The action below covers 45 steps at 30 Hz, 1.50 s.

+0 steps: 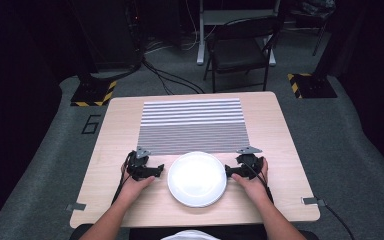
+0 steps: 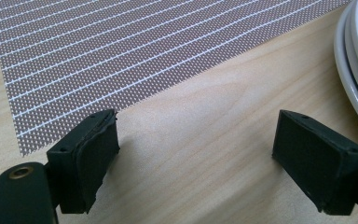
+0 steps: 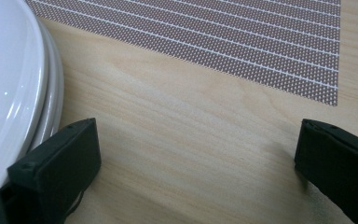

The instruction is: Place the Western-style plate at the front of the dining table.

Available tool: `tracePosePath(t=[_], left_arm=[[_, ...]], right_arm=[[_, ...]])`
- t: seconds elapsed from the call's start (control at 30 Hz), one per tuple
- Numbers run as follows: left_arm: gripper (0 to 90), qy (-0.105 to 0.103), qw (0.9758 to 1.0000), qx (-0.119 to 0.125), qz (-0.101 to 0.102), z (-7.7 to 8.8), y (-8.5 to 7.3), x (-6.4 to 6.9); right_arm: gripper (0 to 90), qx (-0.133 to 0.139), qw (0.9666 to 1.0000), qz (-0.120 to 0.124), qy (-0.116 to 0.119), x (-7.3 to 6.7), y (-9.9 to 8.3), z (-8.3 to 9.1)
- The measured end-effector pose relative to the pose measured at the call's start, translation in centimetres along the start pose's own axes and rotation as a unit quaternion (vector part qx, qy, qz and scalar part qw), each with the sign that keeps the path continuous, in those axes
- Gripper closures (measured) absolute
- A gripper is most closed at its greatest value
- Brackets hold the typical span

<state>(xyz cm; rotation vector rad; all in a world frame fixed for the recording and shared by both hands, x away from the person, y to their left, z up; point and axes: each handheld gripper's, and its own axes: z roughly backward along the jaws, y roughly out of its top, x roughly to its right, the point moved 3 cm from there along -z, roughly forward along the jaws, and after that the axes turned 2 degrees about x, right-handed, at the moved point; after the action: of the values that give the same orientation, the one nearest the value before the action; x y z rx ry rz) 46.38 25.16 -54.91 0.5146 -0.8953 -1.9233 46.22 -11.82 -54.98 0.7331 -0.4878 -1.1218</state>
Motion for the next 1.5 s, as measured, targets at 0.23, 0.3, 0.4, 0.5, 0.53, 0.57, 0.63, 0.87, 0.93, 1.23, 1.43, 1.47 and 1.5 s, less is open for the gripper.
tracePosePath(t=[0.23, 0.3, 0.4, 0.5, 0.53, 0.57, 0.63, 0.87, 0.93, 1.23, 1.43, 1.47, 1.5], left_arm=[[13.3, 0.006, 1.0, 0.0, 0.003, 0.0, 0.0, 0.1], [13.4, 0.005, 1.0, 0.001, 0.003, 0.0, 0.0, 0.1], [14.3, 0.004, 1.0, 0.001, 0.003, 0.0, 0.0, 0.0], [14.3, 0.007, 1.0, 0.0, 0.003, 0.0, 0.0, 0.0], [14.4, 0.008, 1.0, -0.002, 0.001, 0.0, 0.1, 0.0], [14.5, 0.008, 1.0, 0.0, 0.004, 0.0, 0.1, 0.0], [14.6, 0.009, 1.0, 0.0, 0.004, 0.0, 0.1, 0.0], [18.1, 0.014, 0.9999, 0.004, 0.008, 0.1, 0.0, 0.0], [21.0, 0.015, 0.9998, 0.009, 0.009, 0.1, 0.0, 0.1], [40.6, 0.003, 0.9999, 0.008, -0.006, 0.6, 0.2, 1.2], [43.0, -0.017, 0.9996, 0.021, -0.002, 1.5, 0.7, 1.8], [43.0, -0.019, 0.9997, 0.017, 0.004, 1.5, 0.7, 1.9], [43.2, -0.019, 0.9998, 0.008, 0.007, 1.6, 0.7, 2.0]], right_arm=[[0.0, -0.003, 1.0, -0.005, -0.003, -0.1, 0.0, 0.1], [0.0, -0.003, 1.0, -0.005, -0.003, -0.1, 0.0, 0.1], [0.0, -0.003, 1.0, -0.005, -0.002, -0.1, 0.0, 0.1], [0.0, -0.003, 1.0, -0.005, -0.002, -0.1, 0.0, 0.1], [0.0, -0.003, 1.0, -0.005, -0.001, -0.1, 0.0, 0.1], [0.0, -0.002, 1.0, -0.005, -0.002, -0.1, 0.0, 0.1], [0.0, -0.002, 1.0, -0.005, -0.002, -0.1, 0.0, 0.1], [3.5, 0.005, 1.0, -0.004, -0.003, -0.2, -0.1, 0.2], [7.1, 0.007, 0.9999, -0.003, -0.006, -0.3, -0.1, 0.3], [40.6, 0.01, 0.9998, -0.016, 0.003, -0.6, 0.1, 1.2], [42.5, 0.022, 0.9982, -0.055, 0.004, 0.4, 0.5, 2.5], [42.5, 0.023, 0.9978, -0.062, 0.003, 0.6, 0.5, 2.7], [42.7, 0.025, 0.9974, -0.068, 0.004, 0.7, 0.6, 2.9]])
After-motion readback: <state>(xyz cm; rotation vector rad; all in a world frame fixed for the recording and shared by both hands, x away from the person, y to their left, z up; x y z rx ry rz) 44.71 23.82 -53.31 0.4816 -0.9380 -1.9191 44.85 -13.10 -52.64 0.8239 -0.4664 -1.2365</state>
